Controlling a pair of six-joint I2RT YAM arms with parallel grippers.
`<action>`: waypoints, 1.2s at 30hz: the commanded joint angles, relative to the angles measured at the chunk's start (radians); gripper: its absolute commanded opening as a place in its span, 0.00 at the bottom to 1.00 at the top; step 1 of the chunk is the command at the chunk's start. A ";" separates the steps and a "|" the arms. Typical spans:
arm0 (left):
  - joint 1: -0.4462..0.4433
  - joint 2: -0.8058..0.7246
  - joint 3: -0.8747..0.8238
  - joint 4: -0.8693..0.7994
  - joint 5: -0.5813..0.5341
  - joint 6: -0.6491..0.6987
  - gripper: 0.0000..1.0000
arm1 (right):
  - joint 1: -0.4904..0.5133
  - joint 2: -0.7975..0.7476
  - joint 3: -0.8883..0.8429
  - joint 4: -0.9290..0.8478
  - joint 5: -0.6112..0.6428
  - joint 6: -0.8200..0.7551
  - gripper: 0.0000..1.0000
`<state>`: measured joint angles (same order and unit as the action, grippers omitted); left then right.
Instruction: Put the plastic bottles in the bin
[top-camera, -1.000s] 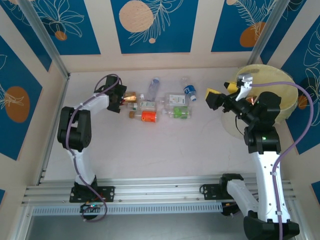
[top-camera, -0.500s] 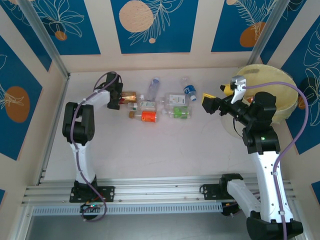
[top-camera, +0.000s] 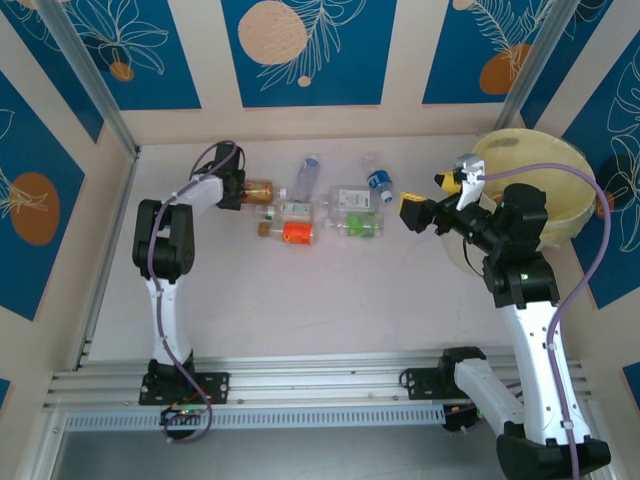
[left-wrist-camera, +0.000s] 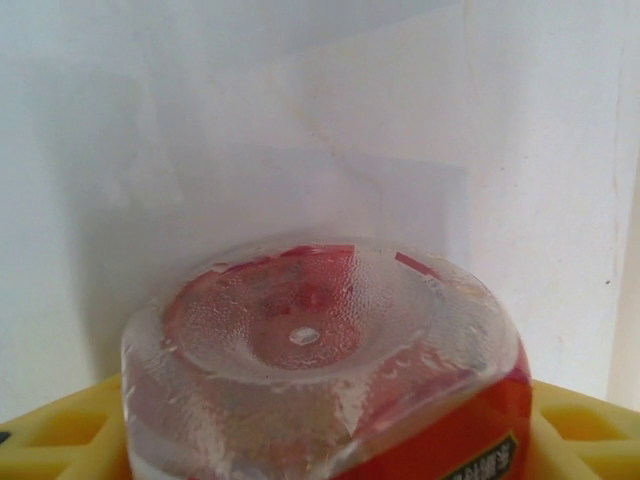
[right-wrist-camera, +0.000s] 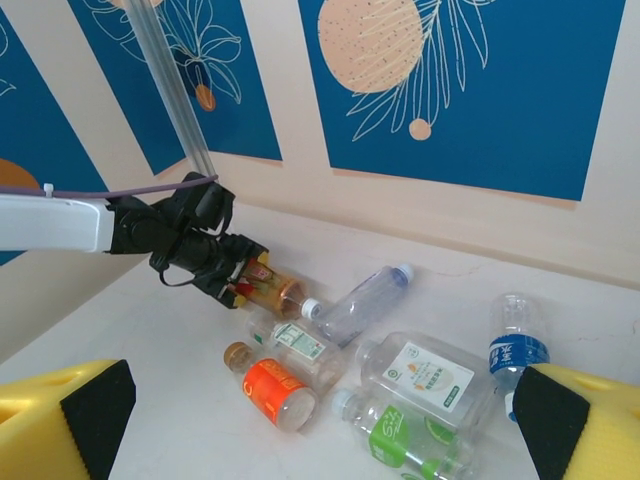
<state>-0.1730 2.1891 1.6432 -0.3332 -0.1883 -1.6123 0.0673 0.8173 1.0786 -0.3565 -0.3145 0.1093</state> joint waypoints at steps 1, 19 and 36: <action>0.020 0.039 -0.004 -0.043 -0.018 -0.048 0.52 | 0.014 0.011 0.002 -0.012 0.008 -0.022 0.99; 0.059 -0.247 -0.204 0.177 -0.074 0.175 0.00 | 0.055 0.075 -0.100 0.198 0.090 0.137 0.99; -0.029 -0.596 -0.361 0.624 0.615 0.834 0.00 | 0.265 0.277 -0.020 0.229 0.124 0.077 0.99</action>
<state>-0.1490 1.6554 1.2392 0.2516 0.2092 -0.9634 0.2840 1.0504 0.9977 -0.1036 -0.2199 0.2401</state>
